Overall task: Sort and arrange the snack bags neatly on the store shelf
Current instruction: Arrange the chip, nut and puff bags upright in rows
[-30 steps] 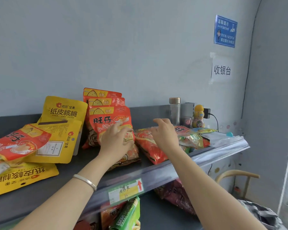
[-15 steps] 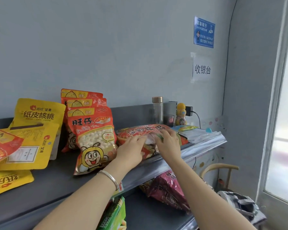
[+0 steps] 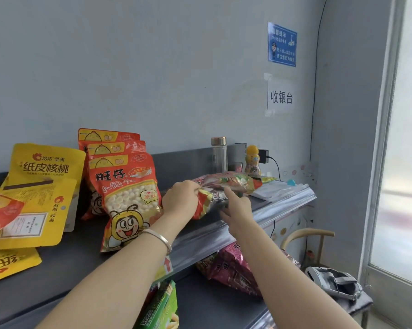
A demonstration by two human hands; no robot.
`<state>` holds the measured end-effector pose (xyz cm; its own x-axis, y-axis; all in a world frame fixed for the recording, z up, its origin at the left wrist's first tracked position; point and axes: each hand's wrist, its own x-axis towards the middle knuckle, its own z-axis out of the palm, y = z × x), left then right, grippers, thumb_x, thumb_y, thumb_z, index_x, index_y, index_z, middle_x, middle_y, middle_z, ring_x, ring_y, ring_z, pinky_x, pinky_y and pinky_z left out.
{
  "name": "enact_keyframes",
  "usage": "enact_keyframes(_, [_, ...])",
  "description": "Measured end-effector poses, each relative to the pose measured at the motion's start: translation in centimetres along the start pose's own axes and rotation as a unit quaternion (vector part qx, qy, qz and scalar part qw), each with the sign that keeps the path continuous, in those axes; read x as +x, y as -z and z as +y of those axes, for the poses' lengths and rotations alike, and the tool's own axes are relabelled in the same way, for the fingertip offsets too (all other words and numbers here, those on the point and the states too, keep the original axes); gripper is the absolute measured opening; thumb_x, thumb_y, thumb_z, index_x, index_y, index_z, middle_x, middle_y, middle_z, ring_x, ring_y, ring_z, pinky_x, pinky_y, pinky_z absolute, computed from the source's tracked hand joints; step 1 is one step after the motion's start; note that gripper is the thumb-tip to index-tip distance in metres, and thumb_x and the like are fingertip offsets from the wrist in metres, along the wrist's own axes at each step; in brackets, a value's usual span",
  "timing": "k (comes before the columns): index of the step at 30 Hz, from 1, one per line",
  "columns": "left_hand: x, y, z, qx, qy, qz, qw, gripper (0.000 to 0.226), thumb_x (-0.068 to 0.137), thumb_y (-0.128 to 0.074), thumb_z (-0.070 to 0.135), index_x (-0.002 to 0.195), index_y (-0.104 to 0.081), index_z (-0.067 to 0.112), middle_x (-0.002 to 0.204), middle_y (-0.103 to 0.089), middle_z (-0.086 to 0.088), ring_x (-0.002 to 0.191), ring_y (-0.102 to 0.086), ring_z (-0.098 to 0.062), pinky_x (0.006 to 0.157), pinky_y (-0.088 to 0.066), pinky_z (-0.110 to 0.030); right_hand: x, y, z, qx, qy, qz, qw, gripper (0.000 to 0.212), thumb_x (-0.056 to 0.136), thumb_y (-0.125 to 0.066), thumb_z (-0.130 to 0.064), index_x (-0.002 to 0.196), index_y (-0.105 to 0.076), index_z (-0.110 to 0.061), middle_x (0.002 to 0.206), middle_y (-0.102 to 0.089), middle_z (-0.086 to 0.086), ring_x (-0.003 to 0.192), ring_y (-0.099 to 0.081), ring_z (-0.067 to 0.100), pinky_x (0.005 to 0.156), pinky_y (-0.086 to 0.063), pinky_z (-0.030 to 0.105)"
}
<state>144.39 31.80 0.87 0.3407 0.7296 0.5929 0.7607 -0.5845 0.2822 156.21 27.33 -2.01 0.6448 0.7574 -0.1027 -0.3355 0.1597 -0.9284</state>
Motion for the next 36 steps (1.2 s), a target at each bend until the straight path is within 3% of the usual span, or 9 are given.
enact_keyframes(3, [-0.4, 0.3, 1.2, -0.013, -0.022, -0.001, 1.0, 0.032, 0.096, -0.042, 0.02, 0.116, -0.066, 0.029, 0.117, -0.066, -0.006, 0.107, -0.059, -0.034, 0.085, -0.048, -0.041, 0.5, -1.1, -0.6, 0.082, -0.056, -0.012, 0.995, 0.108, 0.063, -0.083, -0.051, 0.148, -0.021, -0.026, 0.139, -0.045, 0.006, 0.118, -0.053, 0.037, 0.086, -0.054, 0.053])
enact_keyframes(6, [-1.1, 0.6, 2.1, -0.014, -0.054, -0.021, 0.998, 0.034, 0.096, -0.041, 0.02, 0.119, -0.064, 0.028, 0.116, -0.067, -0.006, 0.107, -0.06, -0.031, 0.088, -0.047, -0.041, 1.1, -2.2, -1.0, 0.144, -0.092, -0.005, 0.985, 0.142, 0.038, -0.094, -0.053, 0.15, -0.008, -0.036, 0.135, -0.047, 0.002, 0.116, -0.055, 0.037, 0.087, -0.049, 0.061])
enact_keyframes(10, [-1.9, 1.5, 2.0, -0.096, -0.088, -0.081, 0.988, 0.031, 0.098, -0.042, 0.025, 0.121, -0.063, 0.028, 0.124, -0.063, 0.002, 0.117, -0.055, -0.022, 0.096, -0.042, -0.034, -0.5, -1.4, -1.7, 0.174, -0.022, 0.097, 0.98, 0.09, 0.083, -0.067, -0.009, 0.151, -0.009, -0.026, 0.139, -0.044, 0.013, 0.117, -0.052, 0.039, 0.097, -0.045, 0.058])
enact_keyframes(13, [-1.4, 2.5, 1.5, -0.228, -0.059, -0.121, 0.964, 0.029, 0.097, -0.047, 0.033, 0.114, -0.067, 0.023, 0.121, -0.065, 0.003, 0.118, -0.054, -0.017, 0.101, -0.04, -0.032, 0.0, -0.6, -0.8, 0.202, 0.016, 0.135, 0.97, 0.076, 0.087, -0.054, 0.0, 0.149, -0.018, -0.024, 0.139, -0.047, 0.014, 0.115, -0.055, 0.036, 0.097, -0.047, 0.054])
enact_keyframes(18, [-0.2, 3.5, 1.0, -0.23, -0.051, -0.072, 0.969, 0.038, 0.092, -0.056, 0.023, 0.13, -0.053, 0.018, 0.133, -0.05, -0.005, 0.124, -0.046, -0.021, 0.096, -0.032, -0.025, -1.1, 1.3, -1.9, 0.274, 0.062, 0.117, 0.952, 0.063, 0.088, -0.053, 0.002, 0.141, -0.03, -0.023, 0.134, -0.05, 0.011, 0.112, -0.057, 0.033, 0.095, -0.049, 0.054])
enact_keyframes(25, [0.9, 7.3, 0.3, -0.145, -0.032, 0.03, 0.989, 0.056, 0.094, -0.048, 0.041, 0.144, -0.032, 0.019, 0.147, -0.035, -0.009, 0.133, -0.036, -0.025, 0.108, -0.033, -0.043, -1.3, 3.4, -3.0, 0.27, 0.051, -0.018, 0.961, 0.056, 0.084, -0.063, -0.005, 0.134, -0.038, -0.017, 0.118, -0.06, 0.021, 0.093, -0.066, 0.041, 0.071, -0.058, 0.05])
enact_keyframes(30, [0.4, 11.7, -4.0, -0.128, 0.037, 0.01, 0.991, 0.063, 0.091, -0.041, 0.058, 0.144, -0.027, 0.028, 0.149, -0.034, -0.003, 0.135, -0.036, -0.026, 0.107, -0.033, -0.05, -3.4, -0.3, -0.8, 0.246, 0.031, -0.181, 0.952, 0.062, 0.079, -0.068, -0.017, 0.136, -0.044, -0.02, 0.124, -0.061, 0.025, 0.107, -0.061, 0.049, 0.089, -0.041, 0.073])
enact_keyframes(34, [-3.1, 15.5, -9.1, -0.026, 0.077, 0.005, 0.997, 0.076, 0.082, -0.035, 0.075, 0.146, -0.018, 0.037, 0.15, -0.034, -0.001, 0.133, -0.038, -0.03, 0.102, -0.038, -0.05, -6.3, -5.2, 0.3, 0.213, 0.046, -0.274, 0.937, 0.064, 0.081, -0.071, -0.03, 0.137, -0.043, -0.022, 0.126, -0.061, 0.023, 0.108, -0.061, 0.047, 0.09, -0.041, 0.072])
enact_keyframes(36, [-5.0, 17.9, -11.7, -0.042, 0.119, 0.014, 0.992, 0.08, 0.081, -0.038, 0.075, 0.147, -0.016, 0.036, 0.15, -0.034, -0.001, 0.132, -0.04, -0.03, 0.103, -0.039, -0.047, -8.5, -8.1, 0.7, 0.188, 0.054, -0.291, 0.937, 0.051, 0.088, -0.063, -0.031, 0.135, -0.044, -0.019, 0.119, -0.065, 0.02, 0.099, -0.066, 0.042, 0.088, -0.048, 0.065])
